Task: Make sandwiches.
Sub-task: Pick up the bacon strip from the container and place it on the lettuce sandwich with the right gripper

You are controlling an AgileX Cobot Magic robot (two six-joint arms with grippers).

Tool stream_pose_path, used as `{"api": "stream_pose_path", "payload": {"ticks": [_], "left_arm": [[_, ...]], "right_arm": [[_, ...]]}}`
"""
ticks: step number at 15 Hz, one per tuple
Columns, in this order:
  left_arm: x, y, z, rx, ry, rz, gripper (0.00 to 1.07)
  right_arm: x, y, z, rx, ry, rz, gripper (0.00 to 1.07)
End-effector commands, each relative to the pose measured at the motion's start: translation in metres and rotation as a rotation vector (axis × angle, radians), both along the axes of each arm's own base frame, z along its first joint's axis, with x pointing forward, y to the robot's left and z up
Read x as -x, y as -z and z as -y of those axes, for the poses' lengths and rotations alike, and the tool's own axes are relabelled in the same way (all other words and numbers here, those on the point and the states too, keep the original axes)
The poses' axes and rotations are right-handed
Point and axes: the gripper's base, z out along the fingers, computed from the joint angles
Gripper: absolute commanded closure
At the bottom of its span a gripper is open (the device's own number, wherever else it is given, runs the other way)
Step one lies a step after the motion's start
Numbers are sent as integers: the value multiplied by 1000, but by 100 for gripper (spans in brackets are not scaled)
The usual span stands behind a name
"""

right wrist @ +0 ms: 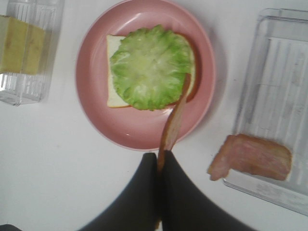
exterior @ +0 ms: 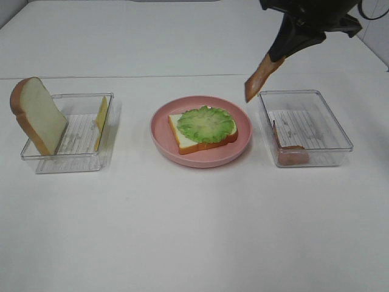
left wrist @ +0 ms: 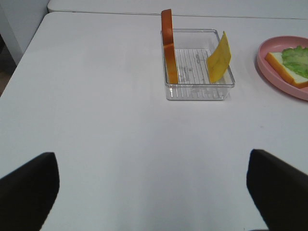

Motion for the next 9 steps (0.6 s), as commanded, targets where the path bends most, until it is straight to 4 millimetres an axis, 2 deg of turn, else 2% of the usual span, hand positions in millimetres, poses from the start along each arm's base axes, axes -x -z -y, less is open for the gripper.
{"api": "stream_pose_path", "payload": {"ticks": [1,2,4,5,8,9], "left_arm": [[0,0,0,2,4,8,6],[0,0,0,2,4,8,6],[0,0,0,2,4,8,6],[0,0,0,2,4,8,6],[0,0,0,2,4,8,6],[0,0,0,2,4,8,6]], "right_arm": [[4,-2,-24,-17,-42,26,107],[7,2,-41,-20,-75,31,107],[9,11,-60,-20,-112,29,107],[9,13,-64,-19,-119,28,107],[8,35,-93,-53,-149,3,107],[8,38,-95,-55,-151,4,107]]}}
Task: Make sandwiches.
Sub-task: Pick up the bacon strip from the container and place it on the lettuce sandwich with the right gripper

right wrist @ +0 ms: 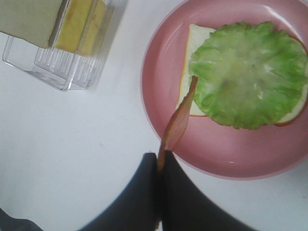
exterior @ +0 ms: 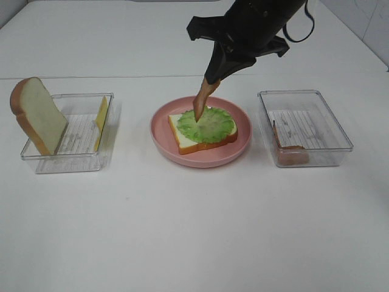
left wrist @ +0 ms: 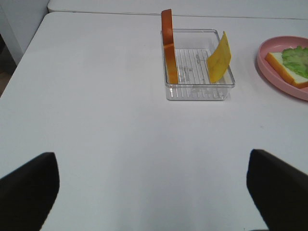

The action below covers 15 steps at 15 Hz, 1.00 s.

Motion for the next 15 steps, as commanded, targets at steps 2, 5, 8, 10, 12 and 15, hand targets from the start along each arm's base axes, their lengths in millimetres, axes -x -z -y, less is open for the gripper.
{"api": "stream_pose_path", "payload": {"ticks": [2,5,8,10,12,15], "left_arm": [[0,0,0,2,4,8,6],[0,0,0,2,4,8,6],[0,0,0,2,4,8,6],[0,0,0,2,4,8,6],[0,0,0,2,4,8,6],[0,0,0,2,4,8,6]], "right_arm": [[1,16,-30,-60,-27,-10,107],[-1,28,-43,-73,-64,2,107],[-13,33,-55,-75,-90,28,107],[-30,37,-61,-57,-102,71,107],[-34,44,-62,-38,-100,66,107],[-38,61,-60,19,-105,59,107]]}}
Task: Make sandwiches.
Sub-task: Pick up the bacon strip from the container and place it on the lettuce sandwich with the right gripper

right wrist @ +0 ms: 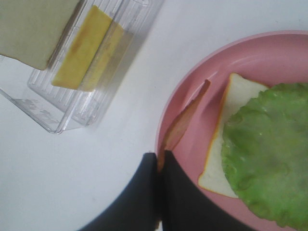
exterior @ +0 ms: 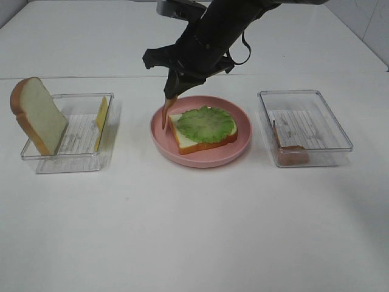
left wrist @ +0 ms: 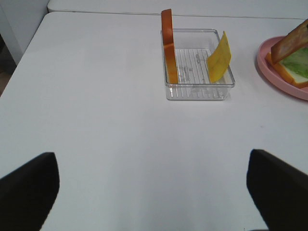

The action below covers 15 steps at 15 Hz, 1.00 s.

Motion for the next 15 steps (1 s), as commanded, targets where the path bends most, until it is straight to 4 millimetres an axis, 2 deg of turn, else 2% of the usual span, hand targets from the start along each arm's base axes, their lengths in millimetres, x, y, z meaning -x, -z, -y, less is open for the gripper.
{"api": "stream_pose_path", "payload": {"ticks": [1,3,5,9,12,15], "left_arm": [[0,0,0,2,4,8,6],[0,0,0,2,4,8,6],[0,0,0,2,4,8,6],[0,0,0,2,4,8,6],[0,0,0,2,4,8,6],[0,0,0,2,4,8,6]], "right_arm": [[-4,11,2,64,4,18,107],[-8,16,8,137,24,41,107],[-15,22,20,280,38,104,107],[-18,27,25,360,22,139,107],[-20,42,29,432,-11,136,107],[-21,45,29,442,-15,139,107]]}}
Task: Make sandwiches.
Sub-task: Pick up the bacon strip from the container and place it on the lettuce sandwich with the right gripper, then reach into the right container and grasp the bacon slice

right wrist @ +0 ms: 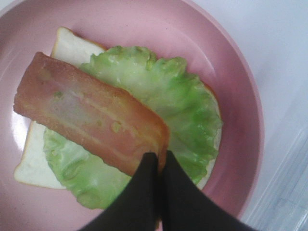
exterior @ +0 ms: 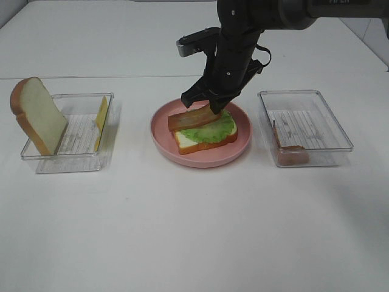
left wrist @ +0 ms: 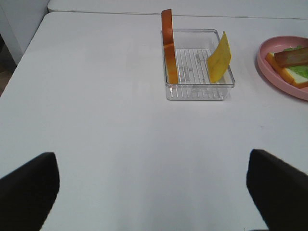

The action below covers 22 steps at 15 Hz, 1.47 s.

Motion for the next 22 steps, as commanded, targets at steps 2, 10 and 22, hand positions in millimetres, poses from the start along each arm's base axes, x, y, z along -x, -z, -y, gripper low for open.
{"api": "stream_pose_path", "payload": {"ticks": [2,10,22], "left_arm": [[0,0,0,2,4,8,6],[0,0,0,2,4,8,6],[0,0,0,2,4,8,6]], "right_arm": [[-1,4,-1,10,-3,-2,65],[4,-48,11,77,18,56,10],[20,-112,87,127,293,-140,11]]}}
